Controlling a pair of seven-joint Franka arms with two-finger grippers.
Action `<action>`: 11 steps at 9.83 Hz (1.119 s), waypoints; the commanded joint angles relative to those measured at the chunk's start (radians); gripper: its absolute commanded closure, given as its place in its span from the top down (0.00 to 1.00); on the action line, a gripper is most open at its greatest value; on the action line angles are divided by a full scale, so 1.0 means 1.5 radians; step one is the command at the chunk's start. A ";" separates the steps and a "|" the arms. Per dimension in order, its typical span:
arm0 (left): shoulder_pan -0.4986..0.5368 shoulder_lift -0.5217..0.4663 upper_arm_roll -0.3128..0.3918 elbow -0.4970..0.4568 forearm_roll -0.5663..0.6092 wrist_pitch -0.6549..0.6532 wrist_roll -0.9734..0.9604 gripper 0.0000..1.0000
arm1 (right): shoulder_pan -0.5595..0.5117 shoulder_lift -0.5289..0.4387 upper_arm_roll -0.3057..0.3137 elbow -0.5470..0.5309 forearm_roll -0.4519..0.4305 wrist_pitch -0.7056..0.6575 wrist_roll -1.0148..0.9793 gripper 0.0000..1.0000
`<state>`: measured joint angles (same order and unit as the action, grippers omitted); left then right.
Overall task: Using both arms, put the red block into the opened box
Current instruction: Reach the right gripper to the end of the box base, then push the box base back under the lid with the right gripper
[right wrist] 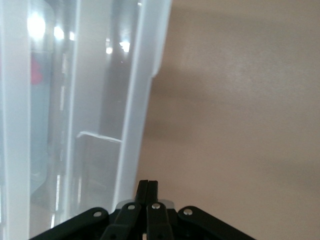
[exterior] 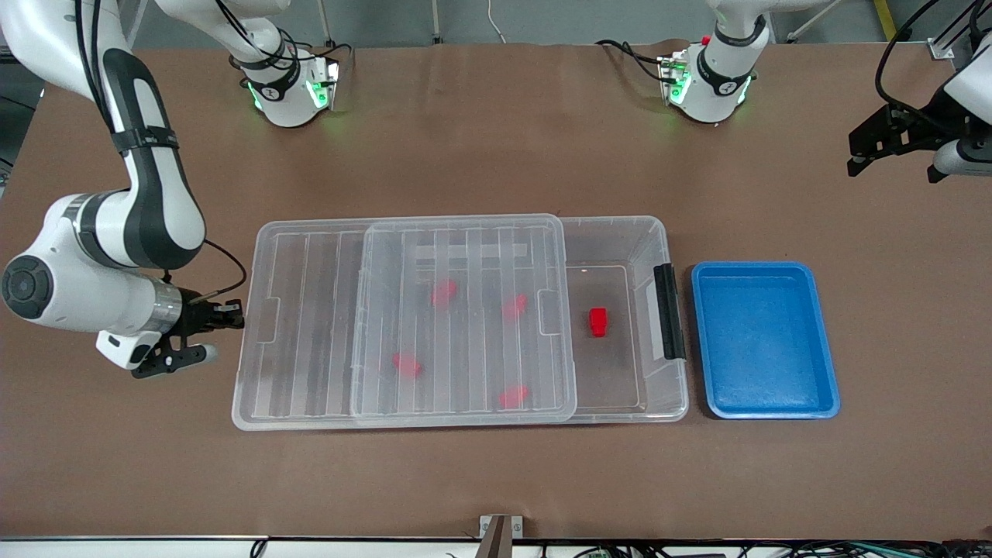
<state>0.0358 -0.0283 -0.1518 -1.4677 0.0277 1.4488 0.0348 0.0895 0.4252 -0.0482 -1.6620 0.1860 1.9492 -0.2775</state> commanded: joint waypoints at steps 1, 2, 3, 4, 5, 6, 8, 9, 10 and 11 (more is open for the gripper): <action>-0.001 0.001 0.002 -0.023 -0.010 -0.002 -0.005 1.00 | 0.030 -0.003 -0.004 -0.010 0.020 0.010 0.034 0.00; -0.001 0.002 0.002 -0.022 -0.010 -0.001 -0.005 1.00 | 0.050 0.000 -0.004 -0.009 0.025 0.015 0.061 0.00; -0.002 0.002 0.002 -0.021 -0.011 0.000 -0.005 1.00 | 0.067 0.004 -0.004 -0.008 0.025 0.026 0.084 0.00; -0.002 0.002 0.002 -0.021 -0.011 -0.002 -0.006 1.00 | 0.083 0.009 -0.004 -0.006 0.025 0.028 0.101 0.00; -0.002 0.002 0.002 -0.021 -0.011 -0.002 -0.005 1.00 | 0.097 0.014 -0.004 -0.003 0.025 0.030 0.114 0.00; -0.002 0.001 0.002 -0.021 -0.011 -0.002 -0.005 1.00 | 0.109 0.018 -0.004 0.001 0.025 0.032 0.124 0.00; -0.002 0.002 0.002 -0.020 -0.011 -0.002 -0.005 1.00 | 0.130 0.025 -0.004 0.013 0.044 0.032 0.152 0.00; -0.003 0.002 0.002 -0.021 -0.011 -0.002 -0.005 1.00 | 0.146 0.027 -0.004 0.014 0.051 0.033 0.157 0.00; -0.003 0.002 0.002 -0.020 -0.011 -0.002 -0.005 1.00 | 0.152 0.030 -0.004 0.014 0.051 0.036 0.164 0.00; -0.003 0.002 0.002 -0.021 -0.011 -0.002 -0.005 1.00 | 0.157 0.032 -0.004 0.015 0.052 0.049 0.178 0.00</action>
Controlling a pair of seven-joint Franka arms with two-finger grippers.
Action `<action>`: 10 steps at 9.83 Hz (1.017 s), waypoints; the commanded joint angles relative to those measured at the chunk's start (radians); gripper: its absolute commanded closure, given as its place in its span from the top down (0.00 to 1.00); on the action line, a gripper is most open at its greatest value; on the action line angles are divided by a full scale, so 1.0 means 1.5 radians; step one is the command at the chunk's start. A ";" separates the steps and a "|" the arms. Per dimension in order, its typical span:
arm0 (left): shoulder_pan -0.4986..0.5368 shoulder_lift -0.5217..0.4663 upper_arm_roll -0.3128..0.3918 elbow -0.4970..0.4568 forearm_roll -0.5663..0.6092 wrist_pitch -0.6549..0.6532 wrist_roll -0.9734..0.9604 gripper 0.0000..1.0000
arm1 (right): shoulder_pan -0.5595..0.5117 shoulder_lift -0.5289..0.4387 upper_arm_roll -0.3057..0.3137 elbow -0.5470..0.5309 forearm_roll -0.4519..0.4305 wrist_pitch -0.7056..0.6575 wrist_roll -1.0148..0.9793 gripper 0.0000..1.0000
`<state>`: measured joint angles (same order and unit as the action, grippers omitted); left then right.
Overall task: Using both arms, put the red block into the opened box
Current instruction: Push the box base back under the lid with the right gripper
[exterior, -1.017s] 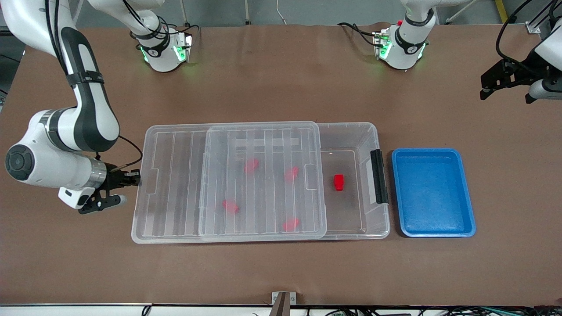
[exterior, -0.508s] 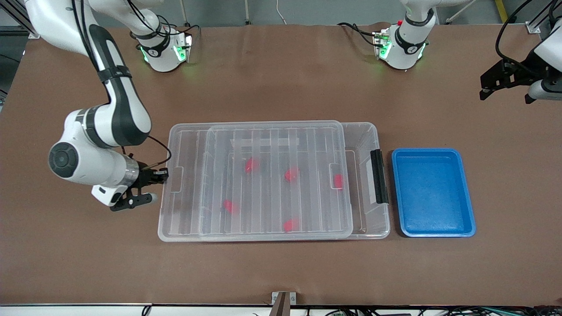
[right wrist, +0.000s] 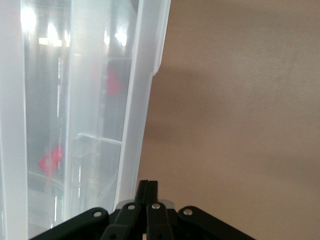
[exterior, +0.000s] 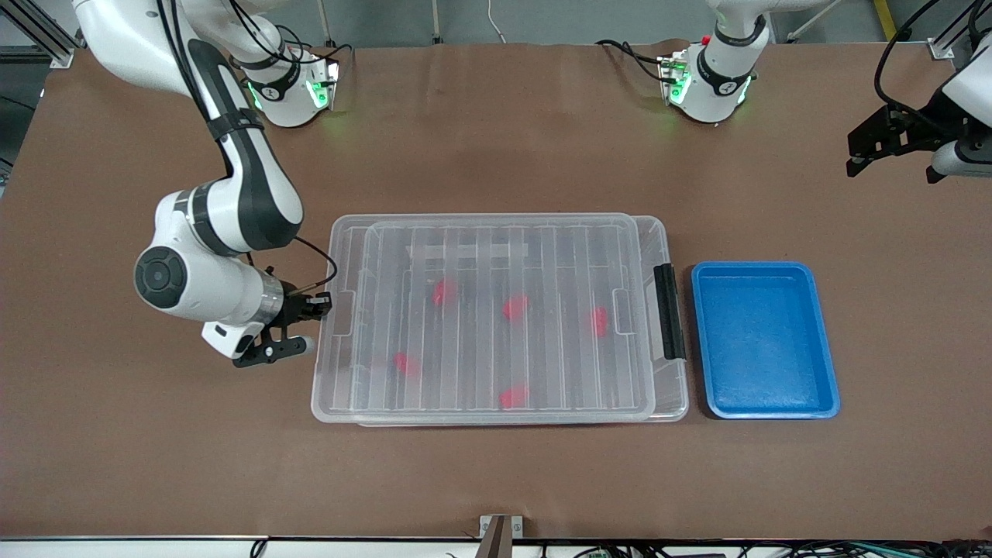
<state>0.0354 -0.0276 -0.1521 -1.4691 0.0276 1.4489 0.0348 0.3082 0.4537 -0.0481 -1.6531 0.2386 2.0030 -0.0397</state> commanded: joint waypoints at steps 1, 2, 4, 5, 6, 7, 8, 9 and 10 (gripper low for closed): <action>-0.003 0.002 0.002 -0.020 -0.011 -0.002 -0.005 1.00 | 0.020 0.019 -0.004 0.010 0.018 0.017 0.025 0.00; -0.003 0.002 0.002 -0.020 -0.011 -0.002 -0.005 1.00 | 0.021 0.020 -0.004 0.011 0.018 0.016 0.025 0.00; -0.003 0.003 0.002 -0.019 -0.010 -0.002 -0.005 1.00 | 0.019 0.020 -0.005 0.015 0.017 0.013 0.025 0.03; -0.003 0.003 0.002 -0.018 -0.009 -0.001 -0.005 1.00 | 0.009 0.019 -0.009 0.028 0.016 0.006 0.023 0.36; -0.004 0.007 0.002 -0.017 -0.008 -0.002 -0.005 1.00 | -0.013 0.006 -0.012 0.030 0.007 -0.022 0.023 0.99; -0.004 0.009 0.002 -0.013 -0.004 -0.002 -0.006 1.00 | -0.037 -0.035 -0.021 0.029 0.003 -0.047 0.023 1.00; -0.006 0.010 0.002 -0.013 0.000 -0.002 -0.005 1.00 | -0.047 -0.065 -0.044 0.029 -0.014 -0.077 0.026 1.00; -0.007 0.010 0.002 -0.008 0.001 -0.002 -0.004 1.00 | -0.053 -0.096 -0.076 0.029 -0.020 -0.112 0.035 1.00; -0.007 0.014 0.002 -0.003 0.001 -0.002 -0.004 1.00 | -0.053 -0.125 -0.112 0.031 -0.020 -0.144 0.059 1.00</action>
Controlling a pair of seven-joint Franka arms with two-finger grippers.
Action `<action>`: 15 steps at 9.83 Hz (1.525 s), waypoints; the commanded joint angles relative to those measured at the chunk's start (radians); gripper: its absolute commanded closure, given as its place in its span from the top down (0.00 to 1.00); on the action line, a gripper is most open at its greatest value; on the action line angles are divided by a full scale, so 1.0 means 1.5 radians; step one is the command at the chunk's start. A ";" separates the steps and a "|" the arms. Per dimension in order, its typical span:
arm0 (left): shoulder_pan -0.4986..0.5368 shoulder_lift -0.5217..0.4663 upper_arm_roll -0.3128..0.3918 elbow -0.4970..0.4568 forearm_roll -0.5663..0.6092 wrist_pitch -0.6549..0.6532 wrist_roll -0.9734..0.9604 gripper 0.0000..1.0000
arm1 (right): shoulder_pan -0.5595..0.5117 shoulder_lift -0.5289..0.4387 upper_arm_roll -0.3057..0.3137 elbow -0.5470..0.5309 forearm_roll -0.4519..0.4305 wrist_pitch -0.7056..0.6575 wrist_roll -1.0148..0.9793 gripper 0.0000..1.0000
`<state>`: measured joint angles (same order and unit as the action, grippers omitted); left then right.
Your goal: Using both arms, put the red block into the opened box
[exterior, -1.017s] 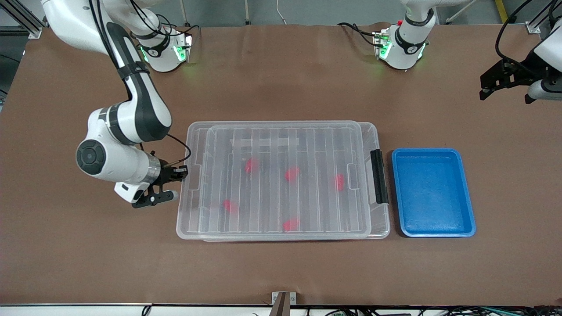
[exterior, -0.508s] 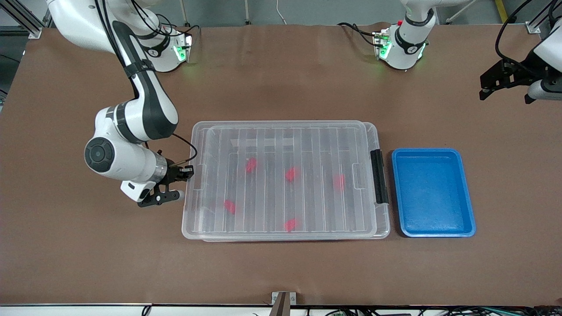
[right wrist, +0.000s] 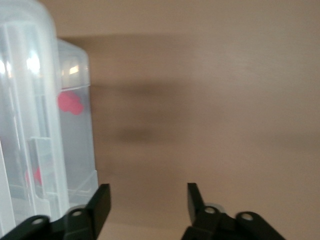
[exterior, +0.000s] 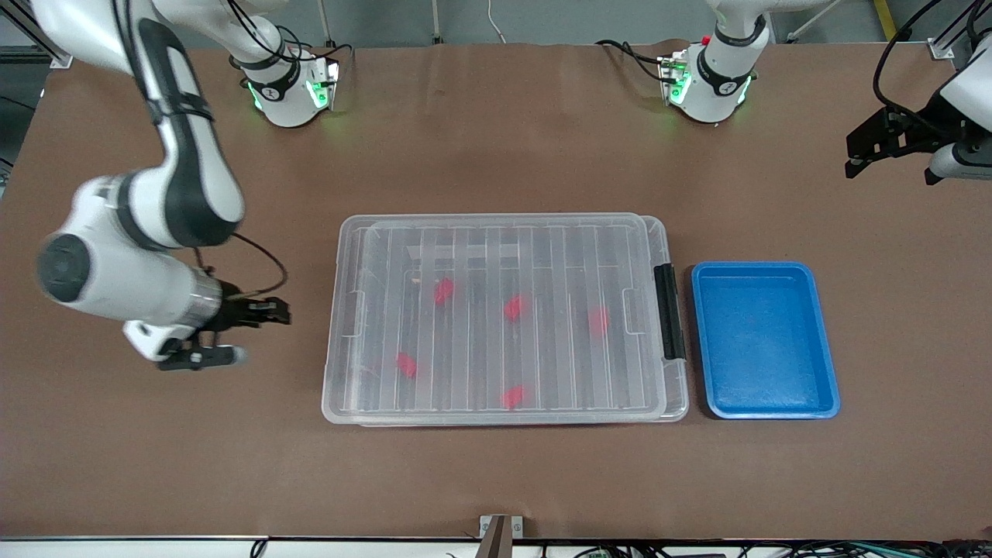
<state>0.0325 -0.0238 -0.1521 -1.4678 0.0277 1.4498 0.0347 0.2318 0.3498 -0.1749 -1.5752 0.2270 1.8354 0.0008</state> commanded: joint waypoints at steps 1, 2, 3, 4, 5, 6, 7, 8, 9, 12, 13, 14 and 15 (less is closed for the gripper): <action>-0.005 0.013 0.002 -0.004 0.001 -0.001 -0.004 1.00 | -0.002 -0.081 -0.048 -0.009 -0.016 -0.073 0.094 1.00; -0.004 0.012 0.001 -0.004 0.000 -0.002 -0.004 1.00 | -0.002 -0.101 -0.059 0.008 -0.033 -0.112 0.139 1.00; -0.003 0.012 0.002 -0.004 0.000 -0.002 -0.004 1.00 | -0.002 -0.128 -0.070 0.015 -0.055 -0.140 0.146 1.00; 0.001 0.012 0.002 -0.004 -0.001 -0.002 -0.004 1.00 | -0.008 -0.157 -0.086 0.016 -0.068 -0.157 0.141 1.00; 0.002 0.012 0.002 -0.004 -0.008 -0.002 -0.004 1.00 | -0.013 -0.179 -0.093 0.017 -0.083 -0.163 0.119 1.00; 0.002 0.011 0.003 -0.004 -0.008 -0.002 -0.005 1.00 | -0.024 -0.200 -0.100 0.025 -0.092 -0.191 0.085 1.00; 0.003 0.010 0.003 -0.004 -0.008 -0.003 -0.009 1.00 | -0.035 -0.200 -0.101 0.057 -0.111 -0.242 0.055 1.00; 0.003 0.010 0.004 -0.004 -0.009 -0.003 -0.009 1.00 | -0.045 -0.199 -0.100 0.091 -0.135 -0.271 0.030 1.00; 0.003 0.010 0.004 -0.004 -0.008 -0.004 -0.009 1.00 | -0.055 -0.201 -0.101 0.098 -0.145 -0.293 -0.001 1.00; 0.004 0.009 0.007 -0.003 -0.008 -0.004 -0.007 1.00 | -0.251 -0.220 0.064 0.081 -0.134 -0.290 -0.026 1.00; 0.004 0.009 0.007 -0.003 -0.008 -0.004 -0.008 1.00 | -0.266 -0.240 0.094 0.059 -0.141 -0.281 -0.024 1.00; 0.005 0.009 0.008 -0.003 -0.008 -0.004 -0.006 1.00 | -0.265 -0.252 0.094 0.038 -0.142 -0.264 -0.026 1.00; 0.004 0.010 0.008 -0.003 -0.008 -0.004 -0.006 1.00 | -0.261 -0.258 0.094 0.030 -0.144 -0.254 -0.027 1.00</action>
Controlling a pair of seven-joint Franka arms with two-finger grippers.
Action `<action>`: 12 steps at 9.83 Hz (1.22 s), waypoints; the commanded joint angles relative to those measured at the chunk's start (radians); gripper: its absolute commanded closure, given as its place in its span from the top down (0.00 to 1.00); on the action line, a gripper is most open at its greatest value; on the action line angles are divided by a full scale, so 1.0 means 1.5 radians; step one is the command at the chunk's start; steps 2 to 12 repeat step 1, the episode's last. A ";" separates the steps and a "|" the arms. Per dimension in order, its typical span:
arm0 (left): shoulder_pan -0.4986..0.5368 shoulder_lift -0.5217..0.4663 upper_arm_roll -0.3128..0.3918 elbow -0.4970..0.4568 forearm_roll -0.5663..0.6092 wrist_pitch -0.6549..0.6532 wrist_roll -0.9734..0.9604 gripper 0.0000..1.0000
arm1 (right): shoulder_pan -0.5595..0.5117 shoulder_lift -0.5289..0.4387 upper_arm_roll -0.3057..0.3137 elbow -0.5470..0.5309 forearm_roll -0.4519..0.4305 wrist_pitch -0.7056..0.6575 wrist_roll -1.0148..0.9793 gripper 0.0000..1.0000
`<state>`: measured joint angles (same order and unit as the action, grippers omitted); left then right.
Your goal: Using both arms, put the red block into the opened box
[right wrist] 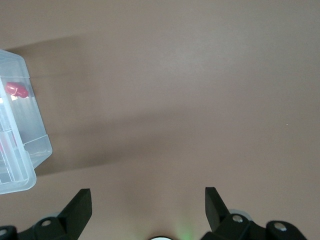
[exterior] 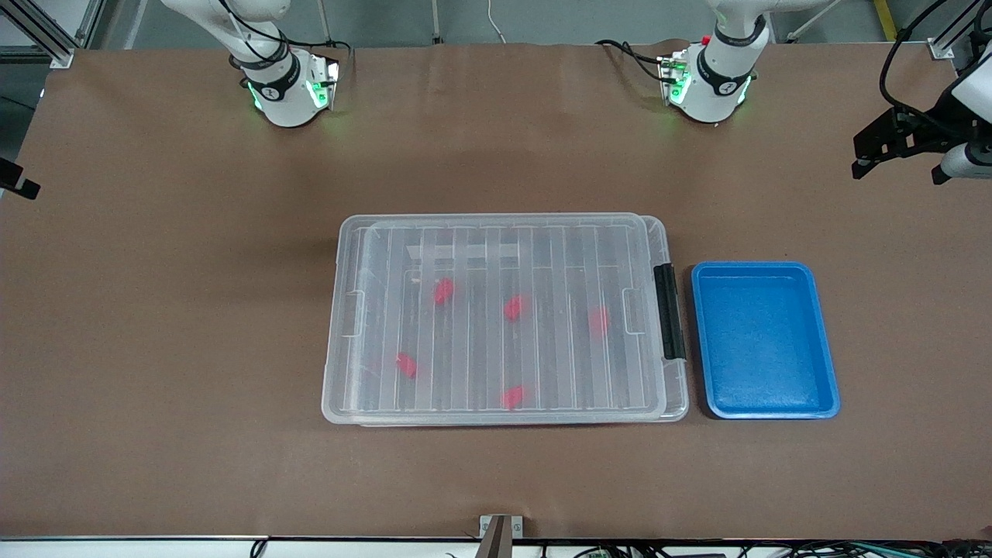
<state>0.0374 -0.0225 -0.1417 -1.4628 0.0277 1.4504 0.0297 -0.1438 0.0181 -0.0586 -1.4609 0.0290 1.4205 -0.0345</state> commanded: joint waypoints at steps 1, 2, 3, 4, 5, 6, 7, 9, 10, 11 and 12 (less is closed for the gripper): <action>0.001 0.009 0.001 -0.007 -0.008 -0.005 -0.002 1.00 | 0.005 -0.037 0.016 -0.047 -0.022 0.024 -0.004 1.00; 0.001 0.009 0.001 -0.007 -0.008 -0.005 -0.002 1.00 | 0.005 -0.037 0.016 -0.047 -0.022 0.024 -0.004 1.00; 0.001 0.009 0.001 -0.007 -0.008 -0.005 -0.002 1.00 | 0.005 -0.037 0.016 -0.047 -0.022 0.024 -0.004 1.00; 0.001 0.009 0.001 -0.007 -0.008 -0.005 -0.002 1.00 | 0.005 -0.037 0.016 -0.047 -0.022 0.024 -0.004 1.00; 0.001 0.009 0.001 -0.007 -0.008 -0.005 -0.002 1.00 | 0.005 -0.037 0.016 -0.047 -0.022 0.024 -0.004 1.00; 0.001 0.009 0.001 -0.007 -0.008 -0.005 -0.002 1.00 | 0.005 -0.037 0.016 -0.047 -0.022 0.024 -0.004 1.00; 0.001 0.009 0.001 -0.007 -0.008 -0.005 -0.002 1.00 | 0.005 -0.037 0.016 -0.047 -0.022 0.024 -0.004 1.00; 0.001 0.009 0.001 -0.007 -0.008 -0.005 -0.002 1.00 | 0.005 -0.037 0.016 -0.047 -0.022 0.024 -0.004 1.00; 0.001 0.009 0.001 -0.007 -0.008 -0.005 -0.002 1.00 | 0.005 -0.037 0.016 -0.047 -0.022 0.024 -0.004 1.00; 0.001 0.009 0.001 -0.007 -0.008 -0.005 -0.002 1.00 | 0.005 -0.037 0.016 -0.047 -0.022 0.024 -0.004 1.00; 0.001 0.009 0.001 -0.007 -0.008 -0.005 -0.002 1.00 | 0.005 -0.037 0.016 -0.047 -0.022 0.024 -0.004 1.00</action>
